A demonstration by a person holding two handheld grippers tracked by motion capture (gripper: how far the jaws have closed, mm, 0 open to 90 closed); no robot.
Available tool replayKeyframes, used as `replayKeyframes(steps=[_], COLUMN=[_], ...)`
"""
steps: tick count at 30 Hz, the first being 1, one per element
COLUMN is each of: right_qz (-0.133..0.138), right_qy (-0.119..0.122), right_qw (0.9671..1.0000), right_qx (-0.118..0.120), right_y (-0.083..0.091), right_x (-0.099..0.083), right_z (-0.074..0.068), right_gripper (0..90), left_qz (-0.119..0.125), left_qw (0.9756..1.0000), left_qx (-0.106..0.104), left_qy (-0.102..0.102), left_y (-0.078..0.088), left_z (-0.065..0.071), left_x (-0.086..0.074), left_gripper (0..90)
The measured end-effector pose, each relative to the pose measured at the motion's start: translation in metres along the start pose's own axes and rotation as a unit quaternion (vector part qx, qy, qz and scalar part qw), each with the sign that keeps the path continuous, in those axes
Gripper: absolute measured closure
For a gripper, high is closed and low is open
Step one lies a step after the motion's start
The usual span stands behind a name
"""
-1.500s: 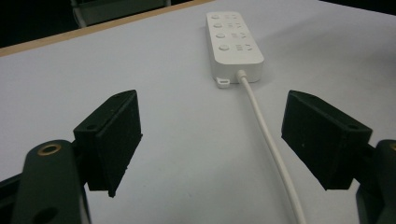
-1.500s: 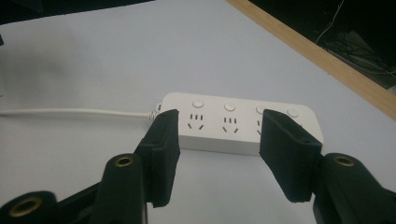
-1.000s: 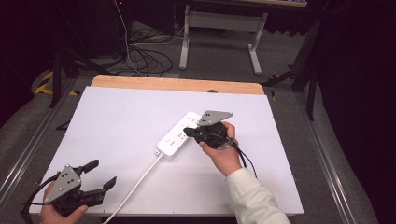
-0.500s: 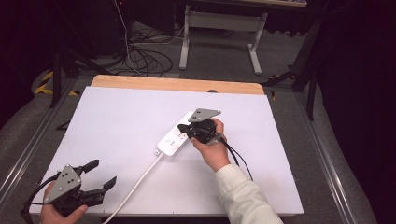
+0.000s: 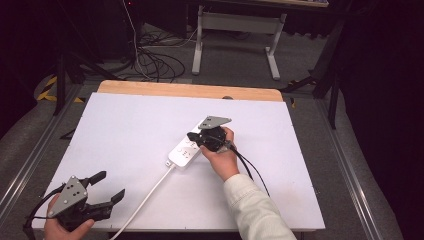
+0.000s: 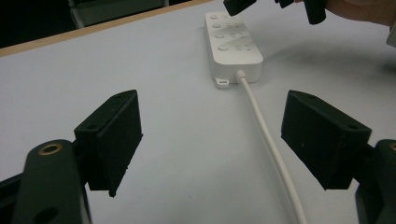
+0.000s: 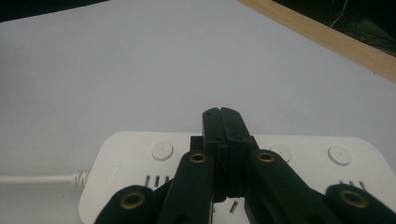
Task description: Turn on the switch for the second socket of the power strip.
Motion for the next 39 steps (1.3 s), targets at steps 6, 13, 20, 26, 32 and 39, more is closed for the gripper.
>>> replayKeyframes(steps=[6, 13, 20, 26, 32, 39], right_qz=[-0.006, -0.013, -0.012, -0.016, -0.019, -0.024], right_qy=[-0.003, -0.008, -0.010, -0.003, 0.005, 0.009], right_qw=[1.0000, 0.9998, 0.9998, 0.9997, 0.9996, 0.9994], right_qx=[-0.001, -0.010, -0.013, -0.015, -0.018, -0.023], right_y=[-0.009, -0.018, -0.022, -0.024, -0.024, -0.025], right_x=[-0.005, -0.011, -0.013, -0.014, -0.014, -0.014], right_z=[0.002, 0.005, 0.005, 0.003, 0.002, 0.001], right_gripper=[90.0, 90.0, 90.0, 90.0, 90.0, 90.0], left_qz=[-0.001, -0.001, -0.001, -0.001, -0.003, -0.002], left_qw=[1.0000, 1.0000, 1.0000, 1.0000, 1.0000, 1.0000], left_qx=[-0.001, -0.002, -0.003, -0.003, -0.004, -0.004], left_qy=[0.001, 0.002, 0.002, 0.001, -0.001, -0.002], left_y=[0.000, -0.001, -0.001, -0.001, -0.001, -0.001], left_z=[0.000, 0.000, 0.001, 0.001, 0.001, 0.002], left_x=[0.000, 0.000, 0.000, 0.000, 0.000, 0.000], left_gripper=[20.8, 20.8, 20.8, 20.8, 20.8, 20.8])
Point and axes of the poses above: each handheld gripper's, and its own axes: y roughly backward along the jaws, x roughly out of its top, z roughly to its right, the point moved 6 cm from there along -y, roughly forward along the jaws, and after that the axes turned 3 degrees about x, right-handed, at the moved point
